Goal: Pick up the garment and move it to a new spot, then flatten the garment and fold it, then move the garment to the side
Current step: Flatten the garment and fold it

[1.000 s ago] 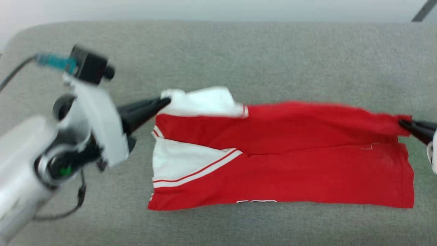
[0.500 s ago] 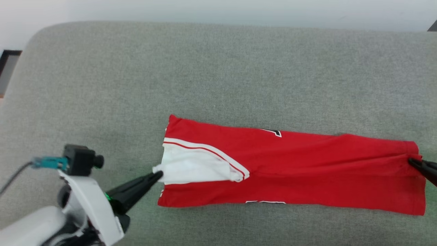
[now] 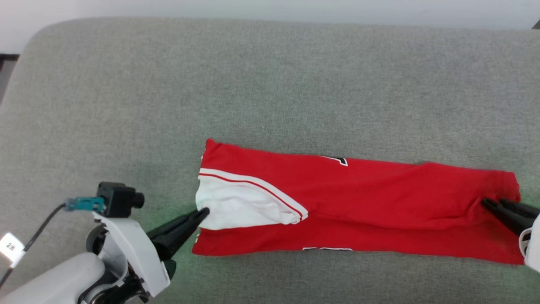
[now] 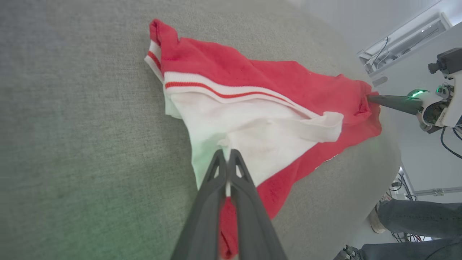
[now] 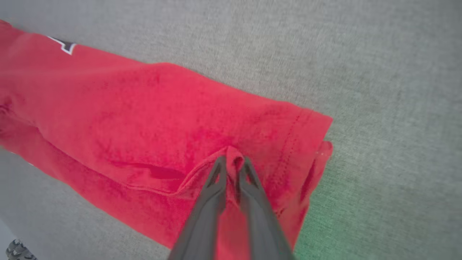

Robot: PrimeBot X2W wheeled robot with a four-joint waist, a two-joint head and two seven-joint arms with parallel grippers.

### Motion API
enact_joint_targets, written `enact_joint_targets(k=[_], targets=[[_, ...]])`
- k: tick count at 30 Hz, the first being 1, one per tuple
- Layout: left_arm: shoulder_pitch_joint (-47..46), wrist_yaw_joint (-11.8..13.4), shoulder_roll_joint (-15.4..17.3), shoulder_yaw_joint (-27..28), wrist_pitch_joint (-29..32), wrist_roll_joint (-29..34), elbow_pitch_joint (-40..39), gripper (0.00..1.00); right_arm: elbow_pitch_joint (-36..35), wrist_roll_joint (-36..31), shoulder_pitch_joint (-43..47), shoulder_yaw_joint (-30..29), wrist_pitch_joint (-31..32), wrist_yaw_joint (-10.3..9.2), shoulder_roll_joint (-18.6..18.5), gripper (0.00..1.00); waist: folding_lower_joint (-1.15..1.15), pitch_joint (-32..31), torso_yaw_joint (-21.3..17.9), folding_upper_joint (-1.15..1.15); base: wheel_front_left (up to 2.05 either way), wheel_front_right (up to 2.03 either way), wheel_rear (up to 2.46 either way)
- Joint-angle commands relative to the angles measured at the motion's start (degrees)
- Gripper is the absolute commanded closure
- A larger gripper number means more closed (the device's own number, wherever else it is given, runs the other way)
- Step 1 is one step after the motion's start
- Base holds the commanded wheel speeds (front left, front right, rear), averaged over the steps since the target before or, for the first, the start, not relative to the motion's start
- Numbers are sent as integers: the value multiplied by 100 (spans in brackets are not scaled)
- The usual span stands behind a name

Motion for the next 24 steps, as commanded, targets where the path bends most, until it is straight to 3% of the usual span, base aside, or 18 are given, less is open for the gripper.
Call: enact_joint_targets(k=[1, 7, 11, 15, 24], targets=[[45, 11, 23, 22, -116, 3, 12, 0, -59, 74, 56, -85, -17, 2, -11, 0, 0, -117, -35, 0, 0, 0, 0], [366, 79, 147, 308, -819, 119, 72, 0, -185, 231, 185, -387, 105, 2, -221, 0, 0, -328, -29, 0, 0, 0, 0], [706, 315, -41, 775, -973, 215, 72, 0, -55, 302, 347, -648, 284, 2, -312, 0, 0, -348, 127, 0, 0, 0, 0], [1176, 553, -601, 1705, -986, 761, 95, 0, 123, 355, 479, -866, 495, 2, -294, 0, 0, -322, 323, 0, 0, 0, 0], [2181, 818, -1973, 3392, -983, 2837, 285, 0, 472, 526, 740, -1308, 1126, 2, -243, 0, 0, -237, 589, 0, 0, 0, 0]])
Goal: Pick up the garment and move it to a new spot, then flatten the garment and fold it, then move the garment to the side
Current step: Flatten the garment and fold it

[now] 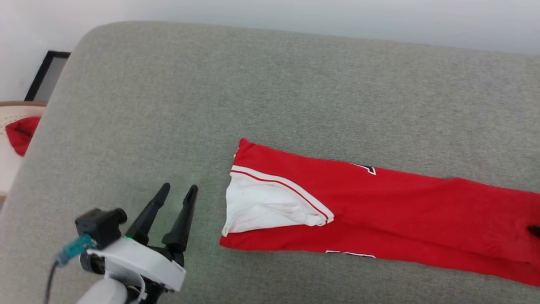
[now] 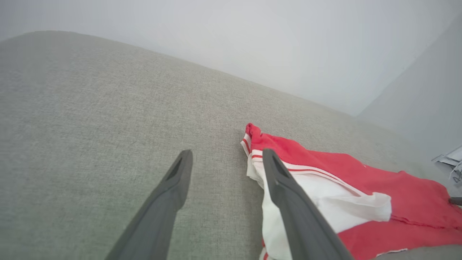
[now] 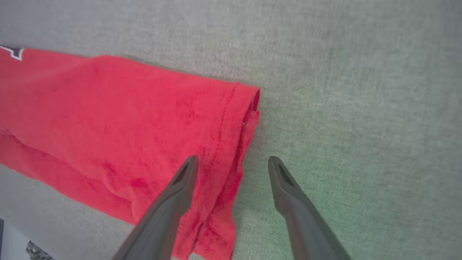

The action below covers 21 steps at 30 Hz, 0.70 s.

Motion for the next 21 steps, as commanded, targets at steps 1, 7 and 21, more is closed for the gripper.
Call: enact_joint_targets(k=[1, 7, 21], targets=[[168, 29, -203, 264, -6, 457, 34, 0, 36, 75, 126, -91, 208, 2, 17, 0, 0, 37, 56, 0, 0, 0, 0], [344, 23, -628, 903, -6, 1727, 81, 0, -17, 155, 199, -258, 776, 2, 82, 0, 0, 57, 76, 0, 0, 0, 0], [311, -343, -1573, 2016, -4, 3649, 221, 0, 587, -996, -523, -322, 2023, 2, 1296, 0, 0, 286, 69, 0, 0, 0, 0]])
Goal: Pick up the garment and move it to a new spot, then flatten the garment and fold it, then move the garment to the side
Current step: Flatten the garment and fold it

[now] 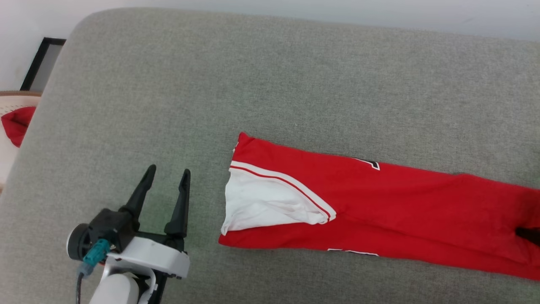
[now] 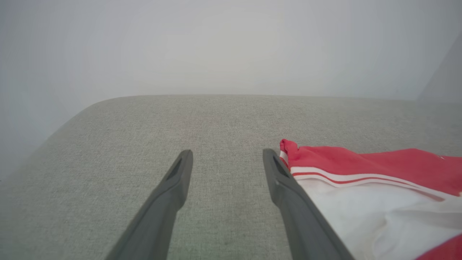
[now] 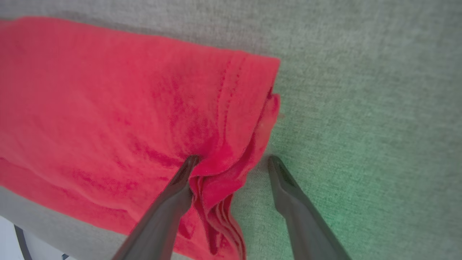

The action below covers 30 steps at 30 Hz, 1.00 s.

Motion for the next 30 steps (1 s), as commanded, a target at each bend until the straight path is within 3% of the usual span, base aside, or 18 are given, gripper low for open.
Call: enact_joint_targets(k=[1, 2, 4, 7, 11, 19, 30], targets=[[-36, -67, -64, 83, -4, 62, 33, 0, 148, -80, 135, 275, 109, 3, 390, 0, 0, 37, 21, 0, 0, 0, 0], [-50, -110, -113, 147, -4, 112, 73, 0, 130, -140, 132, 326, 183, 4, 484, 44, 0, 48, 21, 0, 0, 0, 0], [-47, -184, -214, 253, -4, 184, 144, 0, 73, -248, 118, 346, 185, 18, 645, 100, 0, 63, 25, 0, 0, 0, 0], [-34, -289, -288, 420, -4, 280, 207, 0, -10, -323, 90, 286, 118, 18, 810, 100, 0, 79, -8, 0, 0, 0, 0], [25, -374, -334, 622, -4, 392, 250, 0, -57, -460, 2, 32, -108, 10, 766, 100, 0, 85, -131, 0, 0, 0, 0], [164, -435, -358, 936, -4, 478, 190, 0, 88, -662, -192, -626, -757, -9, 427, 100, 0, 131, -507, 0, 0, 0, 0], [184, -462, -371, 1131, -4, 417, 120, 0, 891, -1112, -24, -2310, -1420, -3, 5, 100, 0, 180, -745, 0, 0, 0, 0]])
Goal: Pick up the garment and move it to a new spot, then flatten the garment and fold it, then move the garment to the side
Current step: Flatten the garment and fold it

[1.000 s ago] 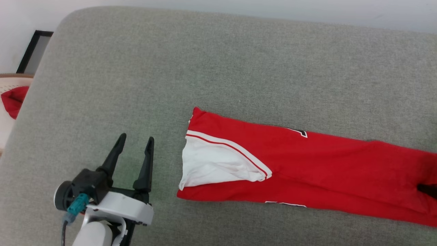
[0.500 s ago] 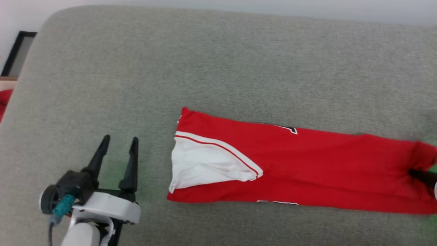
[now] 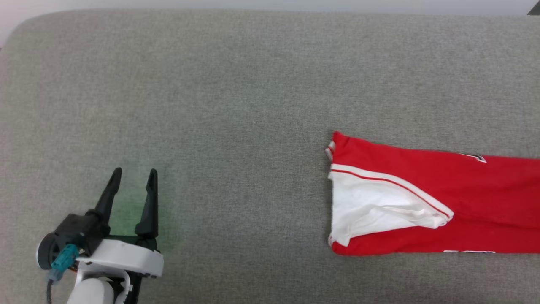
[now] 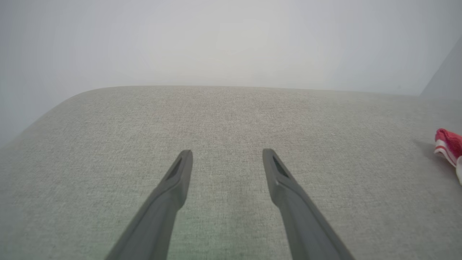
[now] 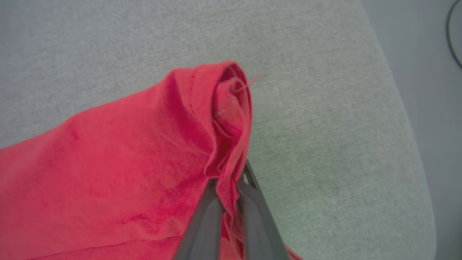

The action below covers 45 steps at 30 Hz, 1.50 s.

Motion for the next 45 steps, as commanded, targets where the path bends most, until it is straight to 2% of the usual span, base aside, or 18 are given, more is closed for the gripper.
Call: enact_joint_targets(k=[1, 5, 15, 22, 30, 34, 41, 42, 43, 44, 45], targets=[[31, -21, -29, 15, -5, -15, 7, 0, 36, -88, 64, -80, -39, -7, 34, 100, 0, -24, -28, 0, 0, 0, 0], [71, -24, -63, -30, -5, -57, 59, 0, -237, -23, 60, 54, -76, -7, 226, 100, 0, -130, -77, 0, 0, 0, 0], [215, -25, -129, -31, -5, -135, 156, 0, -2590, 366, 401, 1882, 289, -5, 601, 100, 0, -385, -42, 0, 0, 0, 0], [80, -22, -236, -128, -5, -205, 196, 0, -3412, 547, -48, 3074, 538, -5, 922, 100, 0, -369, 288, 0, 0, 0, 0], [31, -23, -370, -154, -5, -253, 229, 0, -3179, 443, -594, 3991, 578, -5, 1050, 100, 0, -283, 655, 0, 0, 0, 0], [19, -22, -425, -211, -4, -274, 295, 0, -2694, 435, -788, 4352, 434, -5, 1147, 100, 0, -271, 826, 0, 0, 0, 0], [-55, -22, -472, -305, -4, -278, 423, 0, -1873, 413, -908, 4789, 16, -5, 1094, 100, 0, -363, 1008, 0, 0, 0, 0], [-34, -22, -455, -286, -4, -278, 442, 0, -1700, 477, -937, 4818, -143, -5, 1134, 89, 0, -420, 984, 0, 0, 0, 0], [-34, -22, -455, -286, -4, -278, 442, 0, -1700, 477, -937, 4818, -143, -5, 1134, 89, 0, -420, 984, 0, 0, 0, 0], [-14, -22, -444, -278, -4, -280, 449, 0, -1648, 509, -960, 4833, -216, -5, 1149, 62, 0, -452, 958, 0, 0, 0, 0], [44, -22, -441, -280, -4, -321, 492, 0, -1602, 623, -978, 4915, -347, -5, 1184, 0, 0, -536, 889, 0, 0, 0, 0]])
